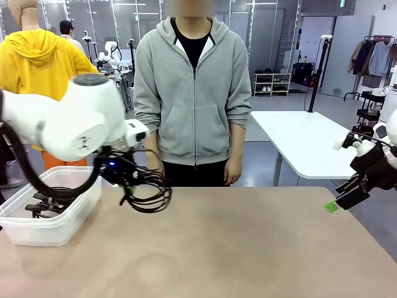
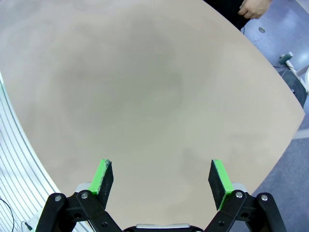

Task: Organize and store the cables.
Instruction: Place the USB Extension Cable into the Organizing box.

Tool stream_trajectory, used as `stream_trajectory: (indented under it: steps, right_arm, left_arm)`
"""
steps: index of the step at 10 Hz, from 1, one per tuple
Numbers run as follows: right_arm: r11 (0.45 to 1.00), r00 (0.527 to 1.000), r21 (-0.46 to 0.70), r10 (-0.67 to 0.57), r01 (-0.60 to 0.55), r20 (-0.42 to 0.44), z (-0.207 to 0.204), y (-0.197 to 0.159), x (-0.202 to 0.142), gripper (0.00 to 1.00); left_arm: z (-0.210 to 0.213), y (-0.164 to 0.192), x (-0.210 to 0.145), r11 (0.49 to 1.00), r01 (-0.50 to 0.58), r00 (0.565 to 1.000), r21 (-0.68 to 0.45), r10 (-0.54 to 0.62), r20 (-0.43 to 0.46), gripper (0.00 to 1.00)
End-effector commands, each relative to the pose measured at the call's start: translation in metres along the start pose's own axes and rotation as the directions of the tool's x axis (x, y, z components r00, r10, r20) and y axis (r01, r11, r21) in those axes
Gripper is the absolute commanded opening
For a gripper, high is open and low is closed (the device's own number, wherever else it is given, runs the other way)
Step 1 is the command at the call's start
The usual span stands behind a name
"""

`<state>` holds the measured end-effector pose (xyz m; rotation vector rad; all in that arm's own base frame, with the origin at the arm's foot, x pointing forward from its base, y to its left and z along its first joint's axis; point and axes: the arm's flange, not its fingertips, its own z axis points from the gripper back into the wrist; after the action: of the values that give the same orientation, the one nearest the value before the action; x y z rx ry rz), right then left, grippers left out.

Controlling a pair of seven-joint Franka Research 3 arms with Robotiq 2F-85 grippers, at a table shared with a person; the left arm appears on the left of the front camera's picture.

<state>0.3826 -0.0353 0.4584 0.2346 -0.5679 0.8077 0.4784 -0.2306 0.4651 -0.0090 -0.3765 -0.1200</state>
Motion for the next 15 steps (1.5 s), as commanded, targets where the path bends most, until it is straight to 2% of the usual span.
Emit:
stream_trajectory:
  steps: [1,3,4,5,8,9,10,12,13,15]
  right_arm:
    - [1.000,1.000,-0.002,-0.023,0.023,-0.017,0.001,0.002,0.002,1.00]
    - [1.000,1.000,-0.002,-0.023,0.023,-0.017,0.001,0.002,0.002,1.00]
    - [1.000,1.000,-0.002,-0.023,0.023,-0.017,0.001,0.002,0.002,1.00]
    - [1.000,1.000,-0.002,-0.023,0.023,-0.017,0.001,0.002,0.002,1.00]
    - [1.000,1.000,-0.002,-0.023,0.023,-0.017,0.001,0.002,0.002,1.00]
    - [1.000,1.000,-0.002,-0.023,0.023,-0.017,0.001,0.002,0.002,1.00]
    - [1.000,1.000,-0.002,-0.023,0.023,-0.017,0.001,0.002,0.002,1.00]
    - [1.000,1.000,-0.002,-0.023,0.023,-0.017,0.001,0.002,0.002,1.00]
    - [1.000,1.000,-0.002,-0.023,0.023,-0.017,0.001,0.002,0.002,1.00]
    - [1.000,1.000,-0.002,-0.023,0.023,-0.017,0.001,0.002,0.002,1.00]
  left_arm:
    - [0.010,0.051,-0.015,0.997,0.042,0.999,-0.070,-0.041,0.007,0.00]
    - [0.020,0.090,-0.025,0.993,0.102,0.993,-0.060,-0.098,0.070,0.00]
    - [0.020,0.100,-0.030,0.983,0.142,0.988,-0.114,-0.135,0.071,0.00]
    - [0.015,0.075,-0.015,0.997,0.072,0.997,-0.028,-0.071,0.017,0.00]
    - [0.015,0.075,-0.015,0.997,0.072,0.997,-0.028,-0.071,0.017,0.00]
    - [0.015,0.081,-0.023,0.994,0.093,0.995,-0.049,-0.092,0.022,0.17]
    - [0.033,0.097,-0.019,0.982,0.182,0.978,-0.055,-0.175,0.109,0.17]
    - [0.042,0.166,-0.010,0.966,0.257,0.964,0.032,-0.259,0.060,0.17]
    - [0.038,0.194,-0.005,0.956,0.292,0.953,0.038,-0.294,0.075,0.17]
    - [0.018,0.236,0.014,0.972,0.208,0.969,0.106,-0.220,0.109,0.17]
